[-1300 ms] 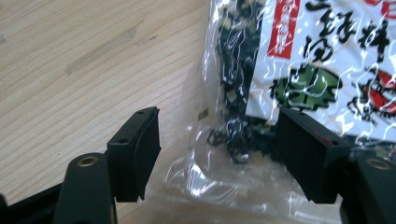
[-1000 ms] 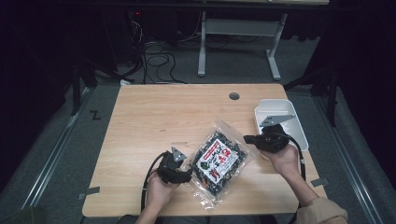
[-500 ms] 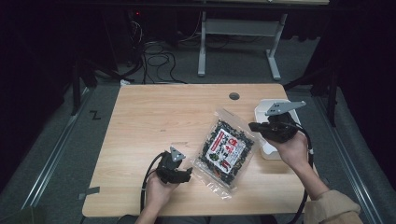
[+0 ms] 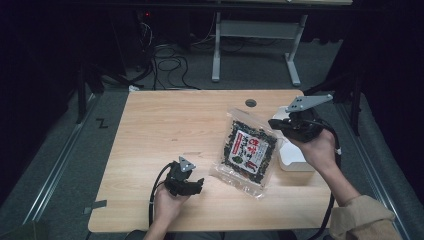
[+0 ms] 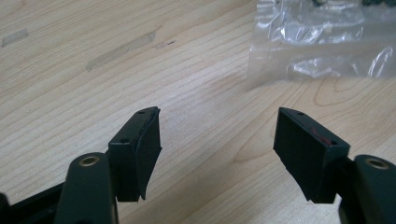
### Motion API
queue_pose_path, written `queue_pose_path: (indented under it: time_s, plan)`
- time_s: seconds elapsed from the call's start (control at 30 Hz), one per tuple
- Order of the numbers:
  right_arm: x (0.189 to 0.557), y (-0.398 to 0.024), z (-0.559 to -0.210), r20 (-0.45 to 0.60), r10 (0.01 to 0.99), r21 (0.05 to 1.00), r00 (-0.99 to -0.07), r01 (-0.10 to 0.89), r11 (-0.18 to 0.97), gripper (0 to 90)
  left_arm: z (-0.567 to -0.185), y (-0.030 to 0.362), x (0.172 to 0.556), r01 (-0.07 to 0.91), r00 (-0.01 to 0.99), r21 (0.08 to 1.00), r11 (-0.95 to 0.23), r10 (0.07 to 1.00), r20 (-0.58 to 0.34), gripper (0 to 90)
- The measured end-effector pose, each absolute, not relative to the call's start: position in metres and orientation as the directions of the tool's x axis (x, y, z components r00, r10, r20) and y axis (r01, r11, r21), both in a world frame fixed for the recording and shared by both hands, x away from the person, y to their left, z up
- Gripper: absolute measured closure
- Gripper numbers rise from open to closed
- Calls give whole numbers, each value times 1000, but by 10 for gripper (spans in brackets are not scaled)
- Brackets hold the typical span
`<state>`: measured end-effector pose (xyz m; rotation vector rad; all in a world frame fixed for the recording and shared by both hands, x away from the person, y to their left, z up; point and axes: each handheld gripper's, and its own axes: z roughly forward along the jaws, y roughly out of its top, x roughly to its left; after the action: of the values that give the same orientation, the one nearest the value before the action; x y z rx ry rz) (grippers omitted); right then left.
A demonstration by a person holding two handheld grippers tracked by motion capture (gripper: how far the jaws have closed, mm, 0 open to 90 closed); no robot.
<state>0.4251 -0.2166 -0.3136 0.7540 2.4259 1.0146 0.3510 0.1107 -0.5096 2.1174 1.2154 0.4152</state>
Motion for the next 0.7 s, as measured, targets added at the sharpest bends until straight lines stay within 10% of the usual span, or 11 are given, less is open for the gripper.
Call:
queue_pose_path:
  time_s: [0.7]
  plan:
    - [436, -230, -280, -198, 668, 755, -718, 323, 570, 900, -513, 106, 350, 652, 531, 657, -378, 846, -40, 320]
